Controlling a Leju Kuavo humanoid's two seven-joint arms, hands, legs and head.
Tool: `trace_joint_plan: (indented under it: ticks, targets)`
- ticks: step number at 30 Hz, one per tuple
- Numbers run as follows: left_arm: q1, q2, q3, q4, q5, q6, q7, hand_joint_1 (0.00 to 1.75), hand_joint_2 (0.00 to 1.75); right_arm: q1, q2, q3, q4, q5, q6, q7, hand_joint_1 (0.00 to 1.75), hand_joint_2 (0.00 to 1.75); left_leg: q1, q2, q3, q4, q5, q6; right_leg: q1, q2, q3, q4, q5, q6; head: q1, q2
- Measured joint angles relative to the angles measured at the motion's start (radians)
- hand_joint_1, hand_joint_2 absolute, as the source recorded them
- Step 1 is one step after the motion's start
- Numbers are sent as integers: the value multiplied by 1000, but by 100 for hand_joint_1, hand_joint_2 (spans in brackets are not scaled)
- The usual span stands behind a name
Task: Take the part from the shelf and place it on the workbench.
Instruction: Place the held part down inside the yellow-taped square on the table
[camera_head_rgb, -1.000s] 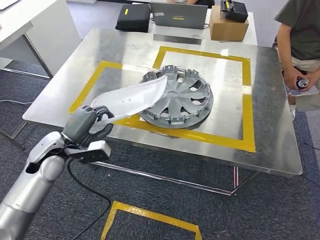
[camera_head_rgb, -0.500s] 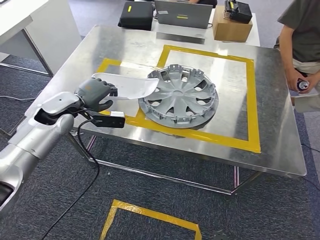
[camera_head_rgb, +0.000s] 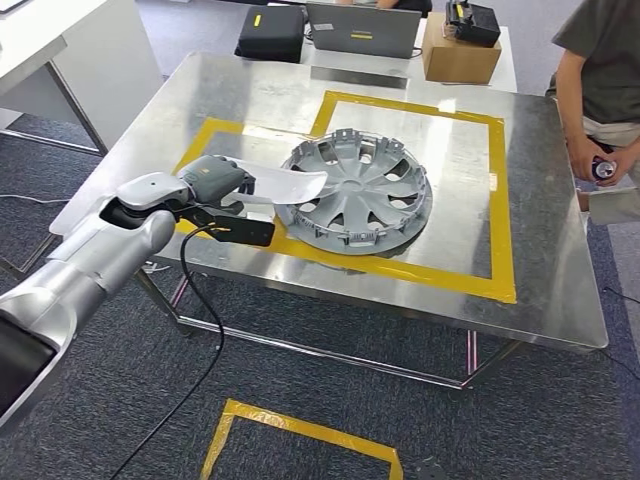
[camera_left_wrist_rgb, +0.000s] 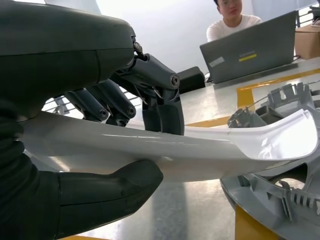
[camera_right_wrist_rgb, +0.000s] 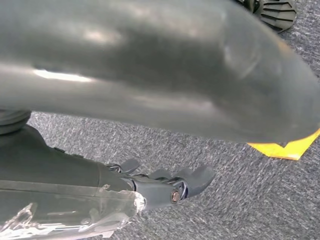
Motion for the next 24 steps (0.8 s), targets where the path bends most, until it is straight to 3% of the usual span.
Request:
trace_joint_plan:
  ticks: [13,24]
  targets:
    - [-74,-28,-61,74,-14,-54,22,175,175,12,5,6,0,-10,1,12,0,0,0,0,0,0,1,-1,1,0,-3,1,0,0,0,0]
    - [-70,-6,-44,120,75,44,53,175,175,24,5,5,0,-17,2,13,0,0,0,0,0,0,1,-1,1,0,0,2,0,0,0,0]
